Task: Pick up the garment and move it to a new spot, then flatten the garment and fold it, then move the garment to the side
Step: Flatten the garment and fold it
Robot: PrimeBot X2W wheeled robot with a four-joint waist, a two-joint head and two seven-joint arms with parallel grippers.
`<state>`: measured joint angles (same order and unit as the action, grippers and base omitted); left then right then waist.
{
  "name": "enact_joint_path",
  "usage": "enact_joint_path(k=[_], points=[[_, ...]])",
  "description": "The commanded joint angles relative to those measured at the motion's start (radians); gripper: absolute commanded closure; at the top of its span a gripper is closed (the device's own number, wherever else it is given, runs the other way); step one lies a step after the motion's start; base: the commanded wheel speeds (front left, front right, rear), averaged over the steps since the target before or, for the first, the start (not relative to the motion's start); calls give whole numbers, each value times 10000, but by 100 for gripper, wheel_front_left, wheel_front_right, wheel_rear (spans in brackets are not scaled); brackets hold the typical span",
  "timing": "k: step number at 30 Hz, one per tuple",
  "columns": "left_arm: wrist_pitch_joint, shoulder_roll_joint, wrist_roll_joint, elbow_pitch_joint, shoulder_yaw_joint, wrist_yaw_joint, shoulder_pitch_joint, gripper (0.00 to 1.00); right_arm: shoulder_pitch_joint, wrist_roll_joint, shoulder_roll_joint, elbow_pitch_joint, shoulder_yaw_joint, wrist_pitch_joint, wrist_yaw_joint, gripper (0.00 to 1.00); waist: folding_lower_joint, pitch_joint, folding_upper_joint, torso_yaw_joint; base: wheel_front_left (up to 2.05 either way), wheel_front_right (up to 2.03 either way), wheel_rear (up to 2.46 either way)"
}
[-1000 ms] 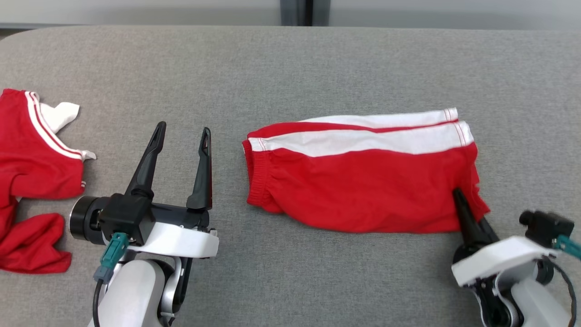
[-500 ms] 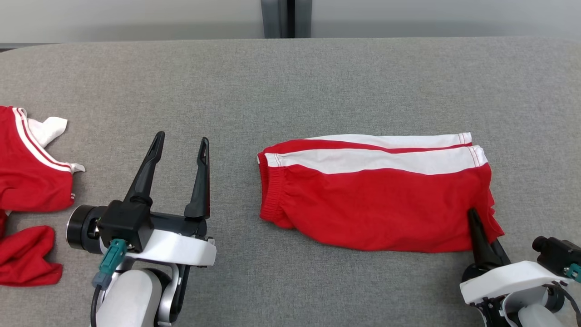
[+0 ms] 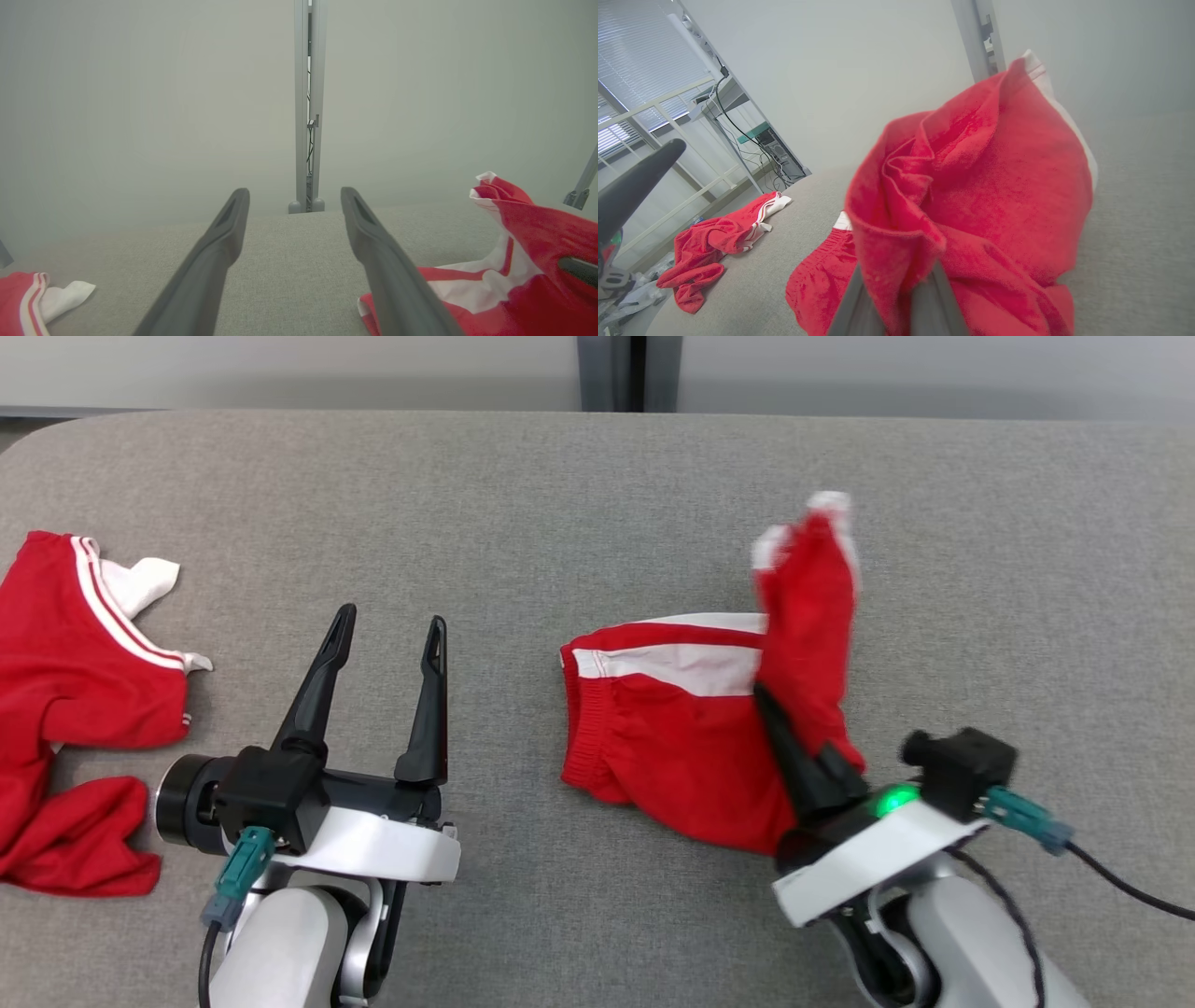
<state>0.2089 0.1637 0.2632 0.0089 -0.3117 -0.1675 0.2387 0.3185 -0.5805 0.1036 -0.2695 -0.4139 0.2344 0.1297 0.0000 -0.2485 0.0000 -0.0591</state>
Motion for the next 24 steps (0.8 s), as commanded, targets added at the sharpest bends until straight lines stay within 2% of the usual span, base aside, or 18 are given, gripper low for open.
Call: enact_joint_path(k=[1,4,5,12,13,14,15,16,24], points=[[75,-24,76,7,-2,-10,148,0,285,-68,-36,68,-617,-189,21,100,0,-21,0,-149,0,0,0],[162,-37,67,-28,14,-43,180,0,650,-138,-147,-417,-1464,-443,21,100,0,-59,0,-272,0,0,0],[162,-37,67,-28,14,-43,180,0,650,-138,-147,-417,-1464,-443,21,100,0,-59,0,-272,0,0,0],[288,-121,143,131,-18,-32,167,0,1472,-418,-303,-1981,-2988,-406,21,100,0,-130,0,-563,0,0,0],[288,-121,160,147,-21,-24,159,0,1573,-388,-315,-2174,-3152,-350,21,64,0,-138,0,-585,0,0,0],[311,-112,175,148,-9,-17,155,0,1605,-383,-324,-2311,-3332,-296,21,19,0,-149,0,-596,0,0,0],[304,-116,171,157,-7,-29,145,0,1650,-410,-346,-2390,-3511,-233,21,0,0,-157,0,-599,0,0,0],[336,-128,179,159,-10,-59,132,0,1736,-485,-370,-2465,-3925,-146,21,0,0,-178,0,-600,0,0,0],[393,-166,187,147,-31,-104,103,0,1723,-391,-291,-2324,-4834,74,22,0,0,-149,0,-525,0,0,0]])
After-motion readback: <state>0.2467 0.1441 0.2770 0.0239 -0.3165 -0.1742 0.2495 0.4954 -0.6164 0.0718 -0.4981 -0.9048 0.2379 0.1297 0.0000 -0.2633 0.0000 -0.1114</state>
